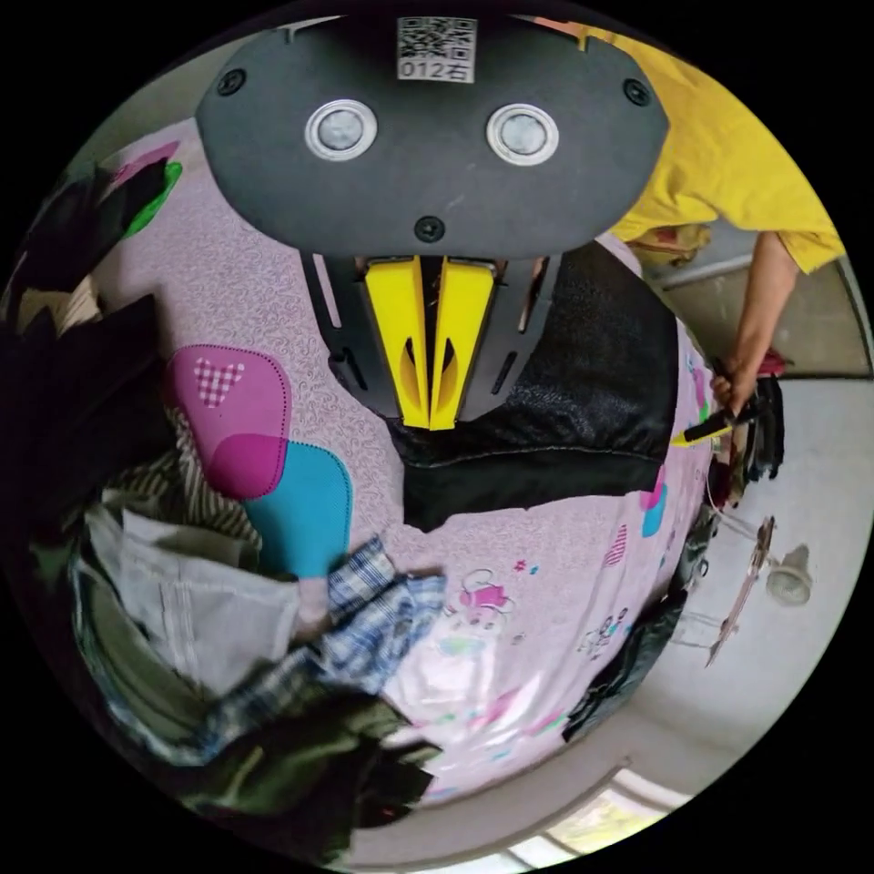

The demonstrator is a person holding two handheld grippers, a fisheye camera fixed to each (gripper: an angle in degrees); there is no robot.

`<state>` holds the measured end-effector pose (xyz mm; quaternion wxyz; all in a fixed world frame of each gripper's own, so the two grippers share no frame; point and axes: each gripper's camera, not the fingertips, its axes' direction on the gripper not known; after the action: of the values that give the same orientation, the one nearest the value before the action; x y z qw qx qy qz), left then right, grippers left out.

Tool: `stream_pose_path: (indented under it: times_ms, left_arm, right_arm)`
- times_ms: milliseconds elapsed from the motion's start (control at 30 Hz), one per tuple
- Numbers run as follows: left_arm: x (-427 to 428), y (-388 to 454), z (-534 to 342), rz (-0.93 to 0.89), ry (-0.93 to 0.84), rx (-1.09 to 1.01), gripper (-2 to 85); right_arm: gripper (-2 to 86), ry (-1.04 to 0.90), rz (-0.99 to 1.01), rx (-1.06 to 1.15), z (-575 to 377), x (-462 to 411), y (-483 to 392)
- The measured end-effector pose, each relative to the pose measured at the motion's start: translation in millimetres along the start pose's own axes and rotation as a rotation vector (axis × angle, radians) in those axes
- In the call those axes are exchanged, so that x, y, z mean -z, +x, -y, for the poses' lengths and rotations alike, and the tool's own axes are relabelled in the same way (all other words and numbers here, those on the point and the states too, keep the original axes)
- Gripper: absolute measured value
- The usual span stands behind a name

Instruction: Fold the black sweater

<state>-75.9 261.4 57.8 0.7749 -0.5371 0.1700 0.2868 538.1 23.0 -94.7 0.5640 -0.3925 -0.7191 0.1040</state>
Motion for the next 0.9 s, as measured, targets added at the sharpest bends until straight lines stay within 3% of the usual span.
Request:
stream_pose_path:
  times_ms: [133, 233, 300, 467, 567, 667, 733, 800, 900]
  left_arm:
    - [-9.9, 32.6, 27.6, -0.084, -0.002, -0.147, 0.2]
    - [-42.4, 55.4, 51.7, 0.014, -0.116, -0.249, 0.1]
    - [-57.0, 52.5, 61.8, 0.120, -0.152, -0.206, 0.0]
    - [-71.3, 17.6, 62.2, -0.054, -0.098, -0.036, -0.1]
    - [-68.2, 13.5, 54.8, -0.038, -0.062, 0.012, 0.0]
    - [-39.7, 19.6, 37.0, -0.035, 0.040, 0.008, 0.2]
    - [-24.2, 30.3, 18.4, -0.099, 0.075, -0.041, 0.3]
    - [-20.6, 46.0, -3.1, -0.134, 0.056, -0.089, 0.3]
    - [-44.5, 78.7, -36.7, -0.157, -0.096, -0.188, 0.2]
  right_arm:
    - [0.1, -0.012, 0.041, 0.166, 16.8, -19.8, -28.9]
    - [-0.1, -0.091, -0.068, 0.168, 35.0, -49.2, -28.2]
    - [-0.2, -0.127, -0.105, 0.113, 42.4, -63.5, -15.1]
    - [-0.2, -0.095, 0.069, -0.064, 36.7, -75.3, 18.8]
    - [-0.2, -0.037, 0.059, -0.080, 21.8, -71.3, 16.7]
    - [-0.2, 0.047, 0.028, 0.013, -4.3, -45.1, -5.1]
    - [-0.2, 0.031, 0.115, 0.142, -35.1, -32.8, -28.1]
    - [-0.2, -0.054, 0.180, 0.224, -60.6, -37.3, -44.9]
    - [-0.1, -0.172, 0.111, 0.303, -98.6, -57.8, -62.0]
